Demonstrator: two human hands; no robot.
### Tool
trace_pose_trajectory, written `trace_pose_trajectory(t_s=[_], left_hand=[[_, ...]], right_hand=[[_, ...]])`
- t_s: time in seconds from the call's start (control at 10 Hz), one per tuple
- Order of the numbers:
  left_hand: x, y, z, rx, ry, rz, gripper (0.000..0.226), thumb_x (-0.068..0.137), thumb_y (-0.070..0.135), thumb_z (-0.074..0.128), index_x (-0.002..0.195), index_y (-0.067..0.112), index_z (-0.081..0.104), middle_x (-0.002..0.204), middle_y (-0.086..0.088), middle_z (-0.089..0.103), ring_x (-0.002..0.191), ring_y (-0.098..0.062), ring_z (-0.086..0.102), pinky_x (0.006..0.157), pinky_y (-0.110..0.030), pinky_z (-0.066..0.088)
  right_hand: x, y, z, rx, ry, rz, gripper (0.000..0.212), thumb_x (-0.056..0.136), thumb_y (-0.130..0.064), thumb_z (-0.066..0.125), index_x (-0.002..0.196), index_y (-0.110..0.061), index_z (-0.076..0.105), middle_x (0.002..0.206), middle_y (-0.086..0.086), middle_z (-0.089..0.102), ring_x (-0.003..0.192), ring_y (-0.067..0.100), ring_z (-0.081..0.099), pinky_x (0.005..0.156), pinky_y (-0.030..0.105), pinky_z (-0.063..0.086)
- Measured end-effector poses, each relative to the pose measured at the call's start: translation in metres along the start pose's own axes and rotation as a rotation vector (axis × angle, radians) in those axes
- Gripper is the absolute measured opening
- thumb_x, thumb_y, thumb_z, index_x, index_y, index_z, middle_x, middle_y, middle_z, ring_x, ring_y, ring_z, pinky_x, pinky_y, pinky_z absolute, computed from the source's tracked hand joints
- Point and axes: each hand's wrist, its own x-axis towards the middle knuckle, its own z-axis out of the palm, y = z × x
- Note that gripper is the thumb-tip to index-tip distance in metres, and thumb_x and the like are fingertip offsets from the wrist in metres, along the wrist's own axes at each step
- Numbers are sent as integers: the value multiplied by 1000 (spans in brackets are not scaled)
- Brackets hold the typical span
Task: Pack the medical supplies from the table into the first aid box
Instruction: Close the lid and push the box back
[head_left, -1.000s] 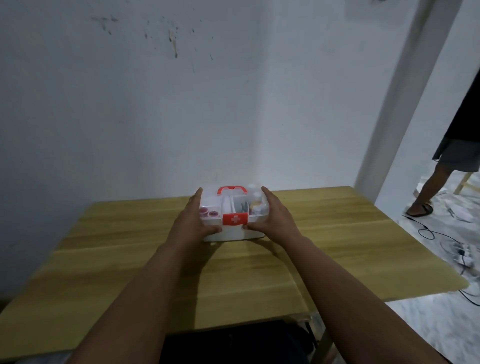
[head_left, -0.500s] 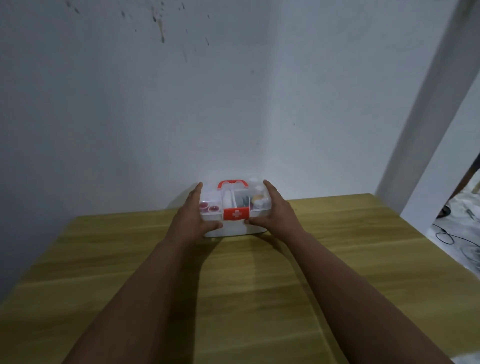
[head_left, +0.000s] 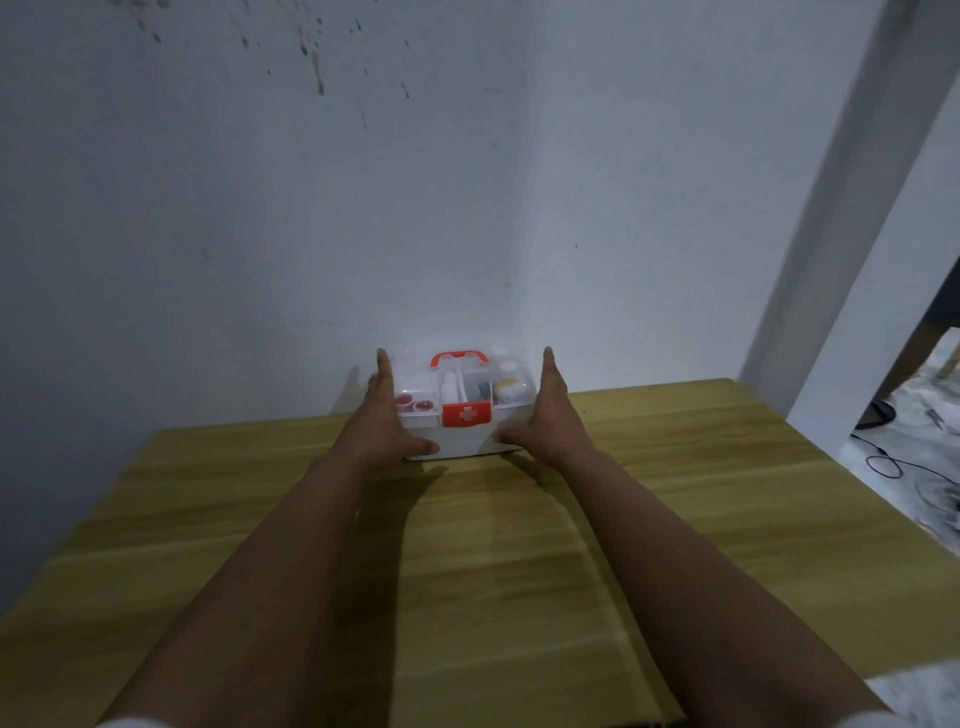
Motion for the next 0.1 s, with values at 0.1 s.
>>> trace_pose_trajectory(t_s=[0.1], left_hand=[[-26, 9, -2, 21, 73, 15, 153, 69, 27, 97, 160, 39, -25, 175, -5, 8, 155, -31, 29, 114, -51, 42]], right_hand=[[-20, -7, -15, 33, 66, 66, 122, 74, -18, 89, 163, -22, 6, 167, 12, 18, 152, 31, 26, 116, 45, 36]])
